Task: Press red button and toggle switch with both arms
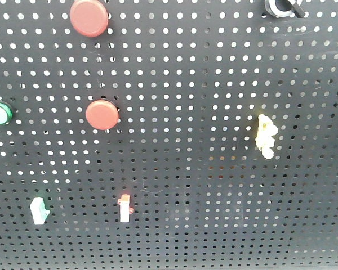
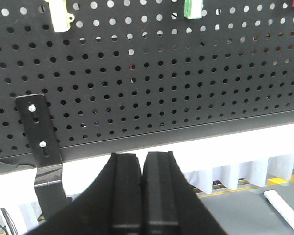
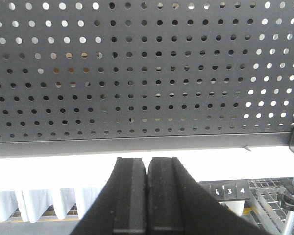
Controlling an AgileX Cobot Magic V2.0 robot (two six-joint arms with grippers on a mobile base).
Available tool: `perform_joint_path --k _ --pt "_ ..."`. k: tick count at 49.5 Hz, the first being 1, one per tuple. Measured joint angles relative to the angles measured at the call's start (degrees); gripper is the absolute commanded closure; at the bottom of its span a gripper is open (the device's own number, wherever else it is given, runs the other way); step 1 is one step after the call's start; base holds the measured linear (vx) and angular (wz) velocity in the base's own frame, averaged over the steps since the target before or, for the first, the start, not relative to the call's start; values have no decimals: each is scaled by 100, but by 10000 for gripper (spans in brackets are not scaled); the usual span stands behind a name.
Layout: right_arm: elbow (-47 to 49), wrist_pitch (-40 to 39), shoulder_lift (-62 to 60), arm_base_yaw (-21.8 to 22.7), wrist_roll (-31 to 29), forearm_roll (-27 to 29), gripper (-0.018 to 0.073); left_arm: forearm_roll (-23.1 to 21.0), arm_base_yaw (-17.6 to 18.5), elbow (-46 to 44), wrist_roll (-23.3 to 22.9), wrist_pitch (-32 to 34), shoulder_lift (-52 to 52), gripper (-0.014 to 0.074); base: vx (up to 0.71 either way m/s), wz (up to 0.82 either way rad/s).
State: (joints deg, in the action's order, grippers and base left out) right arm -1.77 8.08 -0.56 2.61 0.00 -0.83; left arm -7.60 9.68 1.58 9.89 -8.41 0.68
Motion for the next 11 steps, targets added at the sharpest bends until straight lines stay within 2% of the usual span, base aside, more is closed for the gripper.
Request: perform_joint_path --k 11 --pt "0 1 0 0 0 0 562 0 0 0 0 0 0 594 0 0"
